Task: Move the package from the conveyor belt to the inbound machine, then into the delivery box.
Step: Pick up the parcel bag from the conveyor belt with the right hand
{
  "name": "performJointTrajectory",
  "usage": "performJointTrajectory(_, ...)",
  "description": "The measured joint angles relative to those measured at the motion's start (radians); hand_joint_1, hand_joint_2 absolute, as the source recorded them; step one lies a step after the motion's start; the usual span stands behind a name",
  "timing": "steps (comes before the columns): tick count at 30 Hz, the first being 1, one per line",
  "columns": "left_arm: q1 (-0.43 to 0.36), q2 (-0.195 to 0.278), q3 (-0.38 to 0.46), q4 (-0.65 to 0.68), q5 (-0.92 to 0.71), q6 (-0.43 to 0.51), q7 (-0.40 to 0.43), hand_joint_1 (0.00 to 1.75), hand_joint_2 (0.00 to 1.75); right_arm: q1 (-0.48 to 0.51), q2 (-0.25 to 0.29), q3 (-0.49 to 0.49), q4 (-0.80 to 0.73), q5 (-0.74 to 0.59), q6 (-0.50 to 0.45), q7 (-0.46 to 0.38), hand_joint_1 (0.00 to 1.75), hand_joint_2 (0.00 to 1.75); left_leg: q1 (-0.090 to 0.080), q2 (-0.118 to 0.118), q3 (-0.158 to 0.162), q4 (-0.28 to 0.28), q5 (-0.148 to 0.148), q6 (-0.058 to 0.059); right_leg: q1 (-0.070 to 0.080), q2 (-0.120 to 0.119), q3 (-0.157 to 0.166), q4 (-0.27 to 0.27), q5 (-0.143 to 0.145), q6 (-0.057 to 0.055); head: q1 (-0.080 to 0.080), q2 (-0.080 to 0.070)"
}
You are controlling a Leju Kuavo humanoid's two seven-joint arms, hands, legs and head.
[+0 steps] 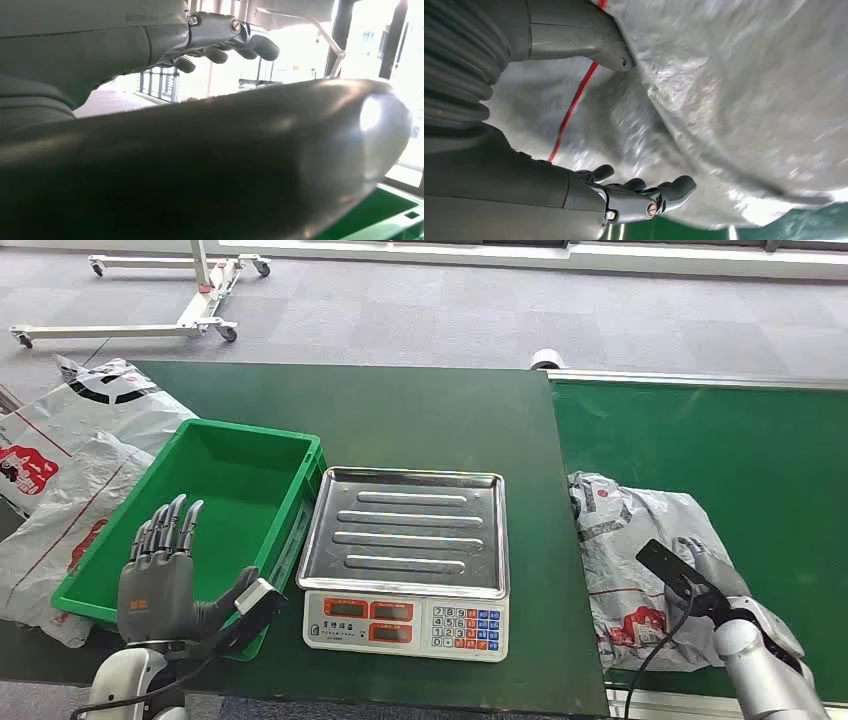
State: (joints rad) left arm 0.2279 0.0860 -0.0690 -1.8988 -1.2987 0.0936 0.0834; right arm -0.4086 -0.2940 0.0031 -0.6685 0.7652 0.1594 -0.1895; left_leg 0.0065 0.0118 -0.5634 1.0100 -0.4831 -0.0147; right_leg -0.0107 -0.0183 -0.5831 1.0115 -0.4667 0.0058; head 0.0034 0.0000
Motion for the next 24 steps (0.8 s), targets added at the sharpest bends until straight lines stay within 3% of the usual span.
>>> performJointTrajectory(3, 0.004, -0.002, 0.000, -0.006, -0.002, 0.000, 0.005, 0.00, 0.00, 0.020, 0.030, 0.003, -0.015, -0.028, 0.011, 0.033, 0.00, 1.75, 0.000, -0.002, 0.000, 0.000, 0.000, 0.000, 0.000, -0.002, 0.000, 0.000, 0.000, 0.000, 0.000, 0.000)
performJointTrajectory(4, 0.006, -0.003, 0.000, -0.008, -0.002, 0.000, 0.007, 0.00, 0.00, 0.029, 0.043, 0.005, -0.022, -0.037, 0.013, 0.051, 0.33, 1.75, 0.000, -0.002, 0.000, 0.000, 0.000, 0.000, 0.000, -0.002, 0.000, 0.000, -0.001, 0.000, 0.000, 0.000)
performJointTrajectory(7, 0.009, -0.006, 0.000, -0.011, -0.003, -0.001, 0.014, 0.00, 0.00, 0.055, 0.071, 0.022, -0.038, -0.032, -0.009, 0.103, 1.64, 1.75, 0.000, -0.002, 0.000, 0.000, 0.000, 0.000, 0.001, -0.002, 0.001, 0.000, -0.001, -0.001, 0.000, 0.000)
performJointTrajectory(8, 0.010, -0.007, 0.000, -0.013, -0.005, -0.002, 0.018, 0.00, 0.00, 0.064, 0.077, 0.031, -0.044, -0.019, -0.029, 0.121, 1.75, 1.75, 0.000, -0.002, 0.000, 0.000, 0.000, 0.000, 0.001, -0.002, 0.001, 0.000, -0.001, -0.001, 0.000, 0.000)
performJointTrajectory(13, 0.019, -0.014, 0.000, -0.034, -0.025, -0.004, 0.030, 0.00, 0.00, 0.105, 0.090, 0.062, -0.095, 0.041, -0.129, 0.204, 1.75, 1.75, 0.000, -0.002, 0.000, 0.000, 0.000, 0.000, 0.000, -0.003, 0.001, 0.000, -0.001, 0.000, 0.000, 0.000)
performJointTrajectory(24, 0.023, -0.024, 0.000, -0.053, -0.041, -0.008, 0.028, 0.00, 0.00, 0.201, 0.091, 0.059, -0.253, 0.045, -0.149, 0.241, 1.75, 1.75, 0.000, -0.002, 0.000, 0.000, 0.000, 0.000, 0.000, -0.003, 0.001, 0.000, -0.001, 0.000, 0.000, 0.000)
